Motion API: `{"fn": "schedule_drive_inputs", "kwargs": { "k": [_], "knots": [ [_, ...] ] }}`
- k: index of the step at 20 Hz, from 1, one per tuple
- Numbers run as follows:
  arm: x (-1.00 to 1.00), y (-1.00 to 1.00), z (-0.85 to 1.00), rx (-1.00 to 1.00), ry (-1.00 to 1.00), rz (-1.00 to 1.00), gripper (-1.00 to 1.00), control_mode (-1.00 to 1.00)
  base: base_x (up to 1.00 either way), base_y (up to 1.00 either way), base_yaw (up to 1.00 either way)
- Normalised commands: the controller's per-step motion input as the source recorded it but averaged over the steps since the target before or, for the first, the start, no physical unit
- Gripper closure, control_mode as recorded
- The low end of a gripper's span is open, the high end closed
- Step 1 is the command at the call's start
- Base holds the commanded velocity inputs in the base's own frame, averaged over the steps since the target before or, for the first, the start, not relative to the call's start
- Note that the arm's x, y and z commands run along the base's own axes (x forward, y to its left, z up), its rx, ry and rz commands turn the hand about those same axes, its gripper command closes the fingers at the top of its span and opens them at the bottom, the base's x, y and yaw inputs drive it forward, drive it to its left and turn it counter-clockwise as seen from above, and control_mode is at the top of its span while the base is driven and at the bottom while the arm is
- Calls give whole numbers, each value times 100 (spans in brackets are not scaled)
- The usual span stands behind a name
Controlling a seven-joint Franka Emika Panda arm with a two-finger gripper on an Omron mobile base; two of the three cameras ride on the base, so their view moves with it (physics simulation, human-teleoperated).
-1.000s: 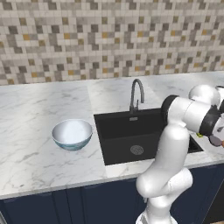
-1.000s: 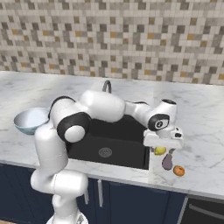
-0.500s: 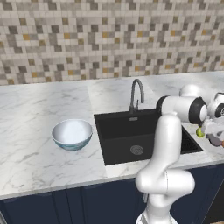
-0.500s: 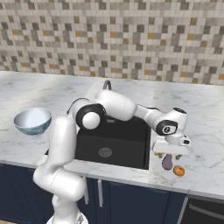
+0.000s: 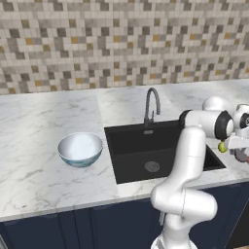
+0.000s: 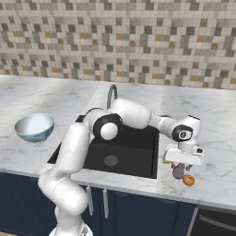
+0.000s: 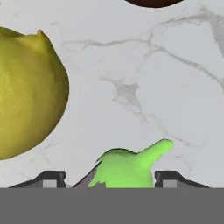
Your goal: There is a mixed pile of frozen fruits and vegetables on the counter. Locate all the frozen vegetables and place the items in a bowl on the counter. Take all the frozen fruits and defrost them in a running sink.
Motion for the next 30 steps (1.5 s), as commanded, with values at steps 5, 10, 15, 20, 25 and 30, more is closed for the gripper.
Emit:
{"fn": "schedule_drive_inputs", "kwargs": {
  "k": [5, 10, 15, 20, 25, 30],
  "knots": [
    [-16, 18, 26, -6, -2, -2, 100, -100, 0, 0, 0],
    [-28, 54, 74, -13, -17, -1, 100, -100, 0, 0, 0],
    [-9, 84, 41, -7, -14, -4, 100, -100, 0, 0, 0],
    [-13, 100, 35, -7, -10, 7, 100, -100, 0, 0, 0],
    [-20, 99, 26, -10, -3, 9, 100, -100, 0, 0, 0],
    [-10, 98, 8, -11, 3, 5, 100, -100, 0, 0, 0]
  ]
}}
